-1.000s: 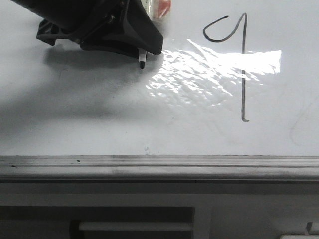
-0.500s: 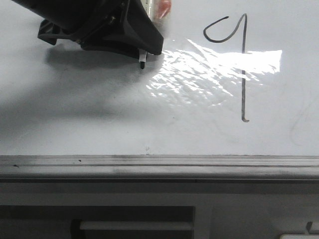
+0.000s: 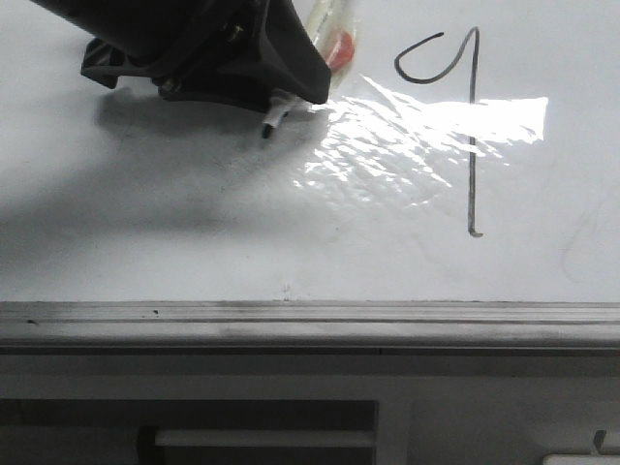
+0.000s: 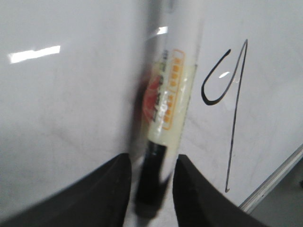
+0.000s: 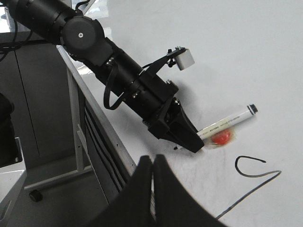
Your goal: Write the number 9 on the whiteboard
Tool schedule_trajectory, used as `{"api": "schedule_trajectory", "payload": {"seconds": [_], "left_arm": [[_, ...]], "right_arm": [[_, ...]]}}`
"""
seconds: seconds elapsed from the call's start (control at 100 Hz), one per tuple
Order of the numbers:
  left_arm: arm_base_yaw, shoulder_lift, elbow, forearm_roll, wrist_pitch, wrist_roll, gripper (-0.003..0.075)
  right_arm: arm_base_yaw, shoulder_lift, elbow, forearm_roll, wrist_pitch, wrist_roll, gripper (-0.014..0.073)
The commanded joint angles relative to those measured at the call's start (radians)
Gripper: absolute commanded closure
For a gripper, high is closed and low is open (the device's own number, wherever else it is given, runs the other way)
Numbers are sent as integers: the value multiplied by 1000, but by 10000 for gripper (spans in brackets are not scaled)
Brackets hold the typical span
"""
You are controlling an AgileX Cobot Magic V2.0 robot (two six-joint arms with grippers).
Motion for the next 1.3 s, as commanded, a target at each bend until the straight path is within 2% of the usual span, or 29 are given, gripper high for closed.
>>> {"api": "schedule_trajectory", "payload": {"seconds": [0.0, 0.16, 0.22, 0.32, 0.4, 0.58, 0.67, 0.74, 0.83, 0.84, 0.85, 0.86, 0.92, 1.02, 1.29], "left_arm": [[35, 29, -8, 30, -148, -1, 404], [35, 29, -8, 21, -166, -1, 393], [35, 29, -10, 21, -168, -1, 338], [26, 13, -22, 8, -160, -1, 185], [11, -21, -31, 6, -123, 2, 112], [-22, -168, -30, 51, 11, 6, 108], [-39, -278, -7, 107, 44, 6, 159], [-51, -373, 37, 146, 42, 6, 236], [-51, -510, 123, 149, 56, 6, 393], [-51, -510, 123, 149, 56, 6, 393], [-51, -540, 144, 149, 58, 6, 430], [-51, -540, 144, 149, 58, 6, 430], [-51, -630, 215, 149, 58, 6, 564], [-51, -738, 298, 145, 55, 6, 743], [-51, -865, 373, 133, 64, 6, 741]], "right_arm": [[-6, 6, -25, -19, -71, 2, 655], [-6, 6, -25, -19, -71, 2, 655], [-6, 6, -25, -19, -71, 2, 655], [-6, 6, -25, -26, -69, 2, 655], [-6, 6, -25, -40, -59, 2, 655], [-6, -9, -24, -65, -18, 2, 654], [-6, -53, 0, -82, 19, 2, 643], [-6, -107, 48, -138, 35, 48, 636], [-6, -196, 129, -221, 78, 141, 635], [-6, -203, 142, -224, 81, 145, 635], [-6, -218, 148, -228, 88, 154, 635], [-6, -225, 160, -235, 91, 159, 635], [-6, -299, 212, -243, 101, 187, 635], [-6, -386, 275, -229, 90, 194, 636], [-6, -446, 323, -214, 109, 194, 636]]}}
